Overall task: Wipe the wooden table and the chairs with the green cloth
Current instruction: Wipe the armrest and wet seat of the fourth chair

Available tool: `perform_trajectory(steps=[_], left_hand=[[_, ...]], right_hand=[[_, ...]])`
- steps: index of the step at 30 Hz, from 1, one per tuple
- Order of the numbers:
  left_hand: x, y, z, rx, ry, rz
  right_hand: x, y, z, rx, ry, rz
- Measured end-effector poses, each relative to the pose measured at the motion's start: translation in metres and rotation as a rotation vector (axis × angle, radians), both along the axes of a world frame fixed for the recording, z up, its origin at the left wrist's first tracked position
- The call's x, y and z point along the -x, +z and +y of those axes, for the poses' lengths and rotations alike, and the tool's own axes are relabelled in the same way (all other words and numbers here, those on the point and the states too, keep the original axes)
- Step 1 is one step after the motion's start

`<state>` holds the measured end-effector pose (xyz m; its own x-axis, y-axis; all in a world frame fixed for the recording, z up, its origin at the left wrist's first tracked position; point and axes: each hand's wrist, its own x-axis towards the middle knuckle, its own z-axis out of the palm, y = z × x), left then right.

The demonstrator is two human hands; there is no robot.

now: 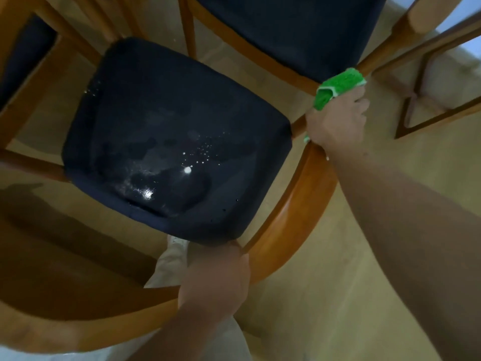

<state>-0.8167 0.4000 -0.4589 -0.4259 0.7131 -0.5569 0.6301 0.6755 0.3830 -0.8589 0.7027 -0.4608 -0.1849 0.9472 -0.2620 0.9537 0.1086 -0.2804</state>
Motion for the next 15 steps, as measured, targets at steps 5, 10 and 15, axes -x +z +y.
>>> perform_trajectory(steps=[5,10,15], left_hand=[[-0.002,0.000,-0.002,-0.013,0.025,-0.008],[-0.001,0.000,-0.002,-0.031,-0.001,0.014],[0.001,-0.001,-0.001,-0.079,0.033,-0.006]], right_hand=[[-0.009,0.003,-0.005,-0.089,0.193,-0.058],[-0.042,0.007,-0.065,-0.086,0.586,-0.285],[-0.048,0.030,-0.143,0.170,1.002,-0.572]])
